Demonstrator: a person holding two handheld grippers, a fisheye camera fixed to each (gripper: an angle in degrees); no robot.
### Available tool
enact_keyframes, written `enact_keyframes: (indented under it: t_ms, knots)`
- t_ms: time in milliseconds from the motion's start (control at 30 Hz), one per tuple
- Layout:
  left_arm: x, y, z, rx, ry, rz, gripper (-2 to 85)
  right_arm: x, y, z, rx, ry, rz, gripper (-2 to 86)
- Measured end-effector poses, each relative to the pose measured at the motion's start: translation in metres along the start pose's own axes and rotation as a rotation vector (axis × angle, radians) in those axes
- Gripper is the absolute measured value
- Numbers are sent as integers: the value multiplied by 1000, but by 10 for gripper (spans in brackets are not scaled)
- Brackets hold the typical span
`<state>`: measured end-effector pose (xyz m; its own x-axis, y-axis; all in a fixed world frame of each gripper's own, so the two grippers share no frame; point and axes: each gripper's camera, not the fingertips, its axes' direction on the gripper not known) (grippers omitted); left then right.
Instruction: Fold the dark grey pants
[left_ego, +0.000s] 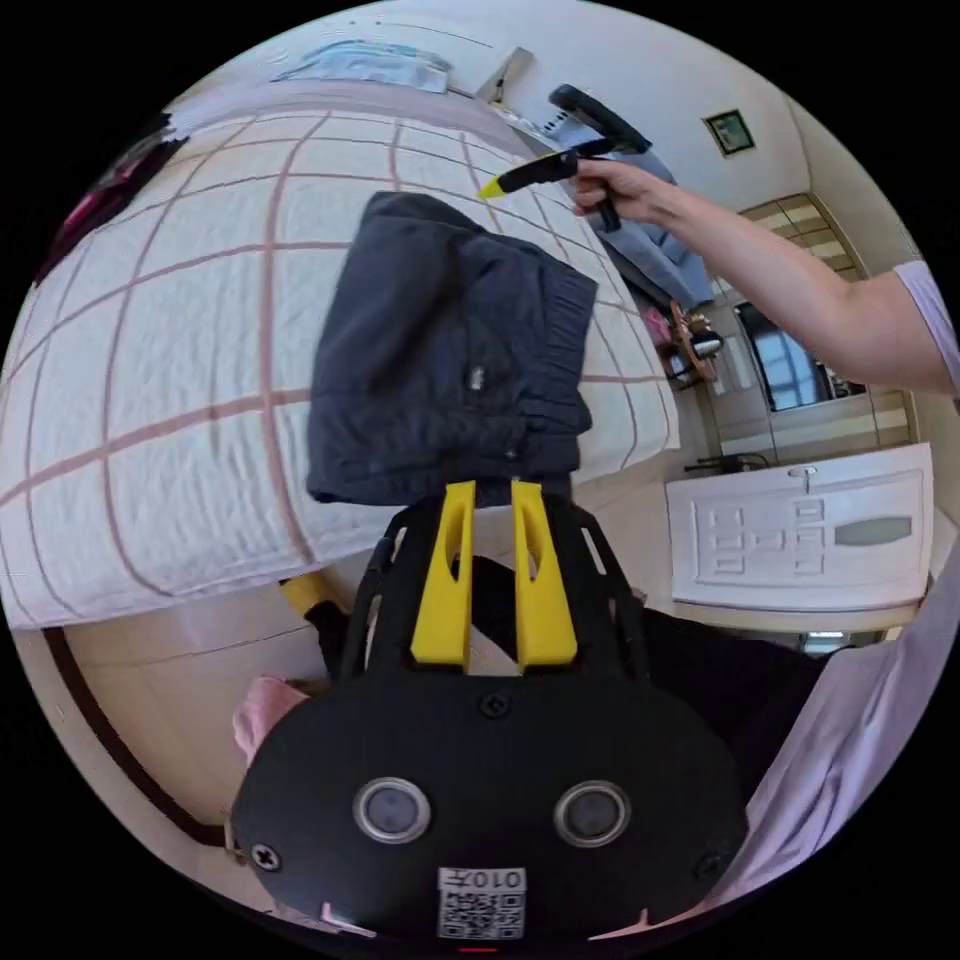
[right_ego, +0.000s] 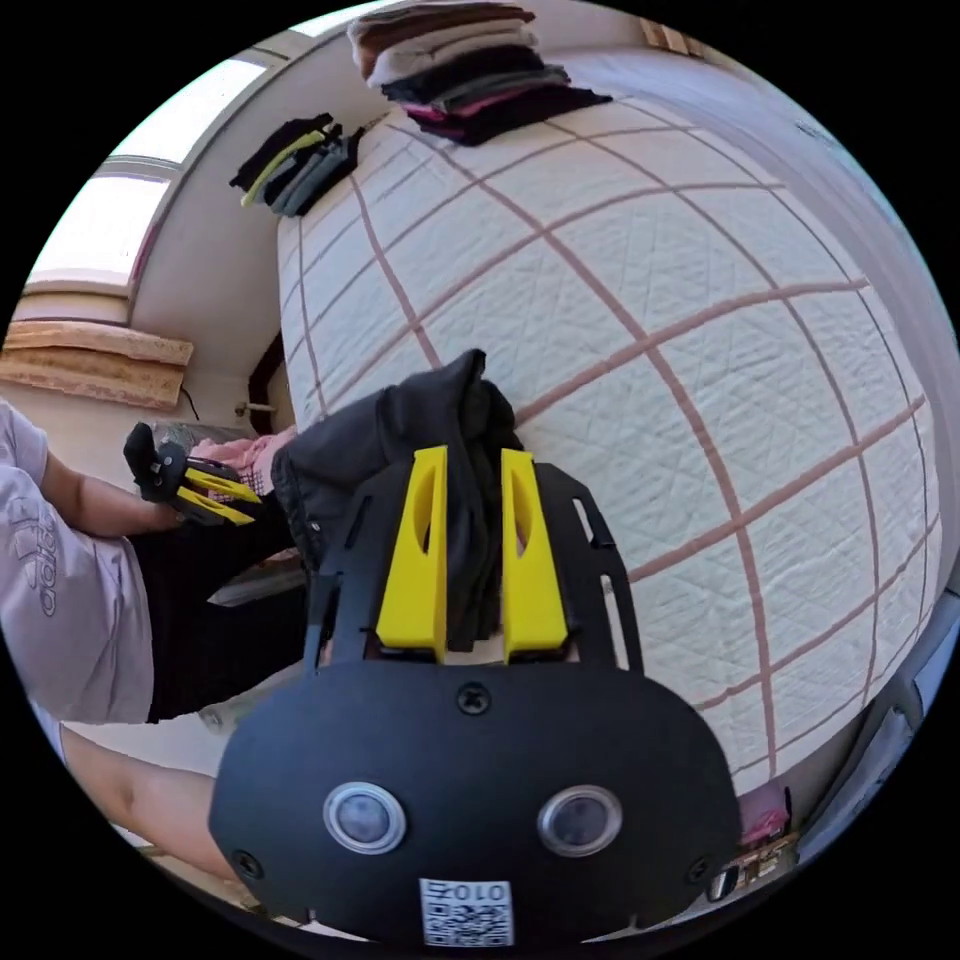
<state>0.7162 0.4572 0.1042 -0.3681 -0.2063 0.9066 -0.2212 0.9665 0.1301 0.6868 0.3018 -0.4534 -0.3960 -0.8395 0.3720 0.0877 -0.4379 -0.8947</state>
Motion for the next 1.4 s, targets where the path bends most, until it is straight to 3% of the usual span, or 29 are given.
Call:
enact_keyframes:
  t_ms: [100, 267, 467, 567, 667, 733, 800, 967, 1167, 1300, 1400]
  knots:
    - [-12, -23, -13, 34, -102, 64, 50, -31, -14, 0, 36, -30, -90, 73]
    - [-6, -51, 25, -71, -189, 263, 51, -43, -19, 71, -188, -33, -88, 68]
    - [-31, -70, -12, -57, -87, 226, 55, -43, 13, 59, -174, -25, 0, 67]
    - [-44, -79, -59, 58, -95, 157, 76, -63, 57, -2, 34, 45, 70, 64]
    - [-76, -101, -66, -9, -30, 74, 102, -94, 139, -65, 403, 49, 151, 69]
    - [-95, -118, -60, -50, 70, 60, 112, -120, 213, -81, 669, -44, 257, 85]
    - [-107, -142, -53, -126, 168, 83, 119, -138, 264, -75, 785, -177, 342, 90]
    - [-115, -176, -39, -296, 277, 87, 124, -203, 357, -33, 748, -361, 621, 91]
    - [-133, -213, -43, -434, 425, 15, 108, -241, 403, 17, 787, -775, 877, 138]
    - [-132, -242, -76, -431, 656, -40, 93, -243, 415, 39, 964, -1047, 1044, 267]
    - [-120, -262, -100, -415, 708, -39, 89, -238, 433, 33, 1266, -1140, 1107, 285]
